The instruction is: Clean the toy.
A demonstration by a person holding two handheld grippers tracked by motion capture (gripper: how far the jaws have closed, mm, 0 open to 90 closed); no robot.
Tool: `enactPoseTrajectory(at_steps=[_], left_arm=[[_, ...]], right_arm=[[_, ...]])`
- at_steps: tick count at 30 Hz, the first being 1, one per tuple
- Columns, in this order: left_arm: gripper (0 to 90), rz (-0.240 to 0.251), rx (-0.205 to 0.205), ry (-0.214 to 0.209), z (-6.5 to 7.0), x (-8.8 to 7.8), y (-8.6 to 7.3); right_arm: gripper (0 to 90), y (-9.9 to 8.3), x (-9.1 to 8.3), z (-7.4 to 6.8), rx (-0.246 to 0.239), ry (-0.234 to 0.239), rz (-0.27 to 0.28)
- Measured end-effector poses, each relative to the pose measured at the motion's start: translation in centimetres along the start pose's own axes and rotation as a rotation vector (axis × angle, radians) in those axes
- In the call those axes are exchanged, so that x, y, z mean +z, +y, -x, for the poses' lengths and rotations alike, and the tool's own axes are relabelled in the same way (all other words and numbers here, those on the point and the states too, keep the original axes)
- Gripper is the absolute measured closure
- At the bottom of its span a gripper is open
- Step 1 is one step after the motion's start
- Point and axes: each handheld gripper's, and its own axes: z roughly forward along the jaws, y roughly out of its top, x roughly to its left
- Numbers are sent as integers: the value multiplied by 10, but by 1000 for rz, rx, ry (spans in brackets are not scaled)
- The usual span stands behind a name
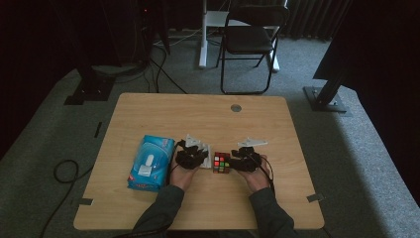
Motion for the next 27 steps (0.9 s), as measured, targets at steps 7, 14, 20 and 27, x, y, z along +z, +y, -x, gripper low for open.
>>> enactPoseTrajectory(at_steps=[7,14,20,27], left_arm=[[813,-3,-4,5,-2,1,0],[813,-4,-7,-1,-2,2,0],[814,-11,1,-19,3,6,1],[817,-24,14,-33,9,12,1]], right_arm=[[544,0,-1,0,-3,14,-14],[559,0,-1,-1,-10,14,-23],[626,0,1,2,-4,29,-10],[675,-2,0,1,2,37,1]])
